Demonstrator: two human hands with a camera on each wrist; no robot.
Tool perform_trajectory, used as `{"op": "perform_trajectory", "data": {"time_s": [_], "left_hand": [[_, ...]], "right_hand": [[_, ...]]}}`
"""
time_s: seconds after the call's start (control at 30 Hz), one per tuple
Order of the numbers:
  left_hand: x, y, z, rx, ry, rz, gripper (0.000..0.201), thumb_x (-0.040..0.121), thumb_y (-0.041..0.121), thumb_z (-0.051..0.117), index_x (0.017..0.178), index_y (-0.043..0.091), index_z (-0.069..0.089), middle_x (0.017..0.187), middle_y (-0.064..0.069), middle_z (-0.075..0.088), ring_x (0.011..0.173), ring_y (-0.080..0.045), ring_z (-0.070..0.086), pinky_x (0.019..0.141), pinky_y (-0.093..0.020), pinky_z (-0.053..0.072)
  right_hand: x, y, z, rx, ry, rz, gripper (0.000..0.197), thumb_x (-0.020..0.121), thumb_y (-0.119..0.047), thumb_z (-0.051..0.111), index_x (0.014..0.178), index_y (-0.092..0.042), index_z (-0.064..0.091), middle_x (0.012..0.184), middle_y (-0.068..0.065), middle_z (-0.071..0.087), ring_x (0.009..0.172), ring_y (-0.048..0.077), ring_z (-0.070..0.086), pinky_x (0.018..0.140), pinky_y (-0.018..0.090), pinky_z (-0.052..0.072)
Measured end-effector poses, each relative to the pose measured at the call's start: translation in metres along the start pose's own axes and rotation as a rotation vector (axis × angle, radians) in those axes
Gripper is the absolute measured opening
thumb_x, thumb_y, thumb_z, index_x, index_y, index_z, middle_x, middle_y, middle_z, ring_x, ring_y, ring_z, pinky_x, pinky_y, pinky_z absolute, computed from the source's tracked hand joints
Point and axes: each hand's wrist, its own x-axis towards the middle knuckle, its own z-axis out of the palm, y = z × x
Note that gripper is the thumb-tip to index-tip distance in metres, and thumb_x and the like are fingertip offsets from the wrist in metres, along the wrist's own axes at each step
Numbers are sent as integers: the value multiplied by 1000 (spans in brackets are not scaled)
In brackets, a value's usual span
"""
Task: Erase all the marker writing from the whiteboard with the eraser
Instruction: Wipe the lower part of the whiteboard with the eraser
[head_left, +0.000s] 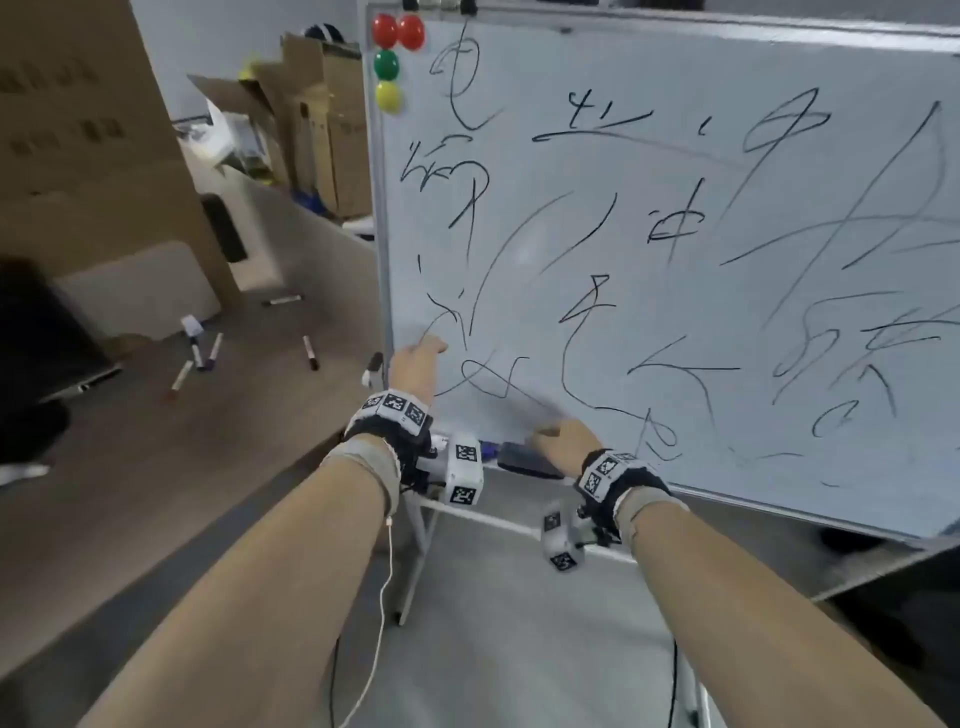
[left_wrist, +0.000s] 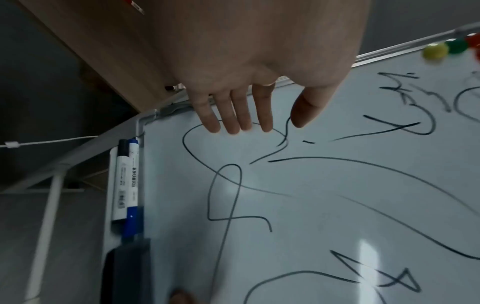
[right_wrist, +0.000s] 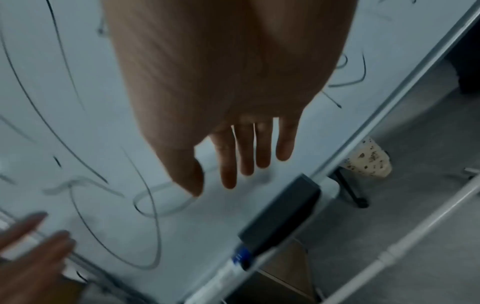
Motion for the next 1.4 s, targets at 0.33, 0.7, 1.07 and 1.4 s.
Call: {"op": "perform_trajectory", "data": {"time_s": [0.33, 0.7, 1.07, 1.4], "left_hand": [[49, -35, -30, 321, 299, 106, 70, 83, 29, 71, 142, 5, 42, 150, -11, 33, 132, -29, 41, 104, -32, 35], [53, 4, -35, 37, 46, 73, 62, 97, 21, 54, 153, 14, 29, 145, -2, 46, 135, -21, 44, 112, -30, 30], [22, 136, -38, 79, 56, 295, 46, 102, 35, 37, 128, 1, 53, 133, -16, 53, 120, -33, 53, 102, -39, 39], [37, 227, -27, 24, -81, 413, 56, 105, 43, 32, 147, 6, 39, 146, -12, 45, 133, -28, 43, 99, -30, 30]], "right_hand": [[28, 27, 59, -676, 145, 28, 52, 90, -46, 60, 131, -15, 51, 133, 10, 50, 119, 31, 51, 99, 40, 43], [15, -15, 24, -536, 204, -94, 54, 82, -50, 73, 126, -25, 52, 125, 1, 56, 113, 23, 52, 93, 37, 41], [-8, -173, -76, -232, 652, -648, 49, 80, -49, 73, 121, -28, 59, 114, -9, 63, 108, 15, 51, 92, 33, 43], [-8, -258, -144, -238, 1026, -694, 48, 78, -47, 74, 118, -25, 62, 111, -4, 64, 104, 21, 53, 90, 37, 46]]}}
